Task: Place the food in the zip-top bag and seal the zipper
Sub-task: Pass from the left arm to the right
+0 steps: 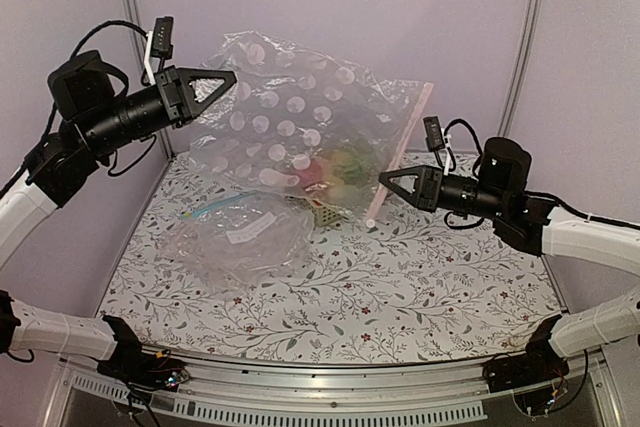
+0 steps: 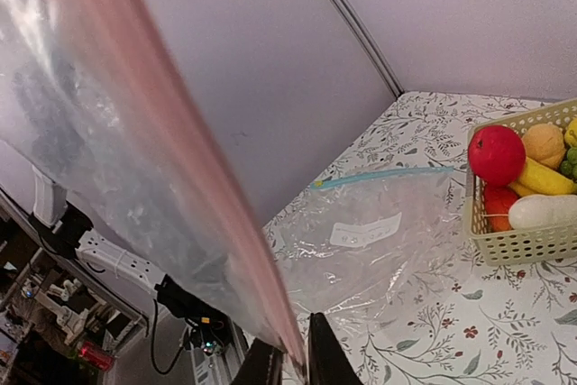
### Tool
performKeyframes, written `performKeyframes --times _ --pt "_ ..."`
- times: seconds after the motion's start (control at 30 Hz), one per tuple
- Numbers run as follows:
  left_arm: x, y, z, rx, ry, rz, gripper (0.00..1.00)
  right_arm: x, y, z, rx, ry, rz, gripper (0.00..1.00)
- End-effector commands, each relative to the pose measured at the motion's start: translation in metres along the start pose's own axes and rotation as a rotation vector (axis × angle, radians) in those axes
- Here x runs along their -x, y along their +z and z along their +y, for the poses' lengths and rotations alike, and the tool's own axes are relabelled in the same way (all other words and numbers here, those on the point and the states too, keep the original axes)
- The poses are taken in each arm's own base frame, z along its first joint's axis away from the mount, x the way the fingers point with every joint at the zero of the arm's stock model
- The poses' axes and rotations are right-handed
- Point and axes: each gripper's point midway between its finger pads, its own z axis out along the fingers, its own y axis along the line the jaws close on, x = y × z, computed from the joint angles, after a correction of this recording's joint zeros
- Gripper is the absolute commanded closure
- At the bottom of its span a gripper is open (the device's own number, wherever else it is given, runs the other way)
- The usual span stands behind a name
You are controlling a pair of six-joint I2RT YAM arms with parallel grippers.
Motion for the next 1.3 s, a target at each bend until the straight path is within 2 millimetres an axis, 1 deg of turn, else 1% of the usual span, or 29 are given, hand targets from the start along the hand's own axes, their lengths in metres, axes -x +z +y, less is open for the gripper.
performKeyframes --times 0.0,0.03,0.1,0.13,0.17,0.2,0.27,0.3,0.37,0.43,0.5,0.53,0.6,0.63,0.7,0.8,0.83,0.93,1.0,1.03,1.07,1.13,1.27 --pt "-0.011 0.008 0.034 0.069 -0.044 0.026 1.0 0.009 -0.015 0.028 0.081 -0.001 -0.012 0.96" --pt "-0.014 0.009 0.043 0.092 -0.048 0.033 1.0 0.008 -0.018 0.031 0.084 0.003 -0.007 0.99" --pt "-0.021 0.012 0.063 0.155 -0.044 0.051 1.0 0.009 -0.024 0.035 0.081 0.008 -0.002 1.0" --pt "-0.026 0.013 0.073 0.192 -0.034 0.064 0.98 0.01 -0.028 0.037 0.077 0.01 -0.001 1.0" --pt "-0.031 0.013 0.088 0.255 -0.02 0.074 0.93 0.011 -0.031 0.039 0.066 0.014 -0.001 1.0" --pt "-0.038 0.013 0.101 0.31 -0.005 0.096 0.84 0.011 -0.032 0.037 0.045 0.026 0.007 1.0" --pt "-0.055 0.011 0.127 0.422 0.033 0.15 0.58 0.012 -0.036 0.034 0.006 0.052 0.017 1.0" --pt "-0.063 0.01 0.138 0.472 0.049 0.177 0.47 0.012 -0.038 0.033 -0.012 0.064 0.019 1.0" --pt "-0.079 0.005 0.156 0.564 0.094 0.227 0.27 0.013 -0.039 0.03 -0.036 0.105 0.014 1.0" --pt "-0.091 -0.001 0.167 0.649 0.161 0.26 0.13 0.015 -0.04 0.027 -0.055 0.164 0.002 1.0" --pt "-0.1 -0.007 0.174 0.735 0.254 0.293 0.03 0.015 -0.039 0.02 -0.091 0.219 -0.004 1.0" --pt "-0.103 -0.011 0.178 0.784 0.294 0.31 0.01 0.014 -0.039 0.016 -0.117 0.243 -0.003 1.0" --pt "-0.106 -0.022 0.184 0.883 0.363 0.332 0.01 0.013 -0.039 0.007 -0.164 0.297 -0.002 1.0" --pt "-0.107 -0.024 0.183 0.909 0.393 0.335 0.0 0.013 -0.037 0.005 -0.173 0.313 -0.004 1.0" --pt "-0.109 -0.025 0.177 0.922 0.454 0.335 0.0 0.007 -0.036 -0.002 -0.204 0.352 0.013 1.0" --pt "-0.125 -0.006 0.15 0.808 0.55 0.347 0.0 0.009 -0.034 -0.006 -0.222 0.398 0.0 1.0" --pt "-0.135 0.003 0.138 0.741 0.58 0.355 0.01 0.01 -0.033 -0.007 -0.228 0.405 -0.005 1.0" --pt "-0.164 0.029 0.092 0.512 0.662 0.347 0.0 0.018 -0.032 -0.01 -0.247 0.437 -0.034 1.0" --pt "-0.181 0.042 0.063 0.368 0.699 0.315 0.01 0.025 -0.032 -0.009 -0.256 0.461 -0.057 1.0" --pt "-0.194 0.045 0.055 0.313 0.724 0.314 0.0 0.027 -0.031 -0.009 -0.258 0.486 -0.062 1.0" --pt "-0.196 0.05 0.044 0.262 0.755 0.276 0.0 0.03 -0.031 -0.008 -0.259 0.506 -0.069 1.0" --pt "-0.203 0.057 0.029 0.203 0.79 0.23 0.0 0.033 -0.028 -0.007 -0.256 0.549 -0.07 1.0" --pt "-0.214 0.072 0.013 0.128 0.842 0.209 0.0 0.034 -0.02 -0.008 -0.253 0.619 -0.062 1.0"
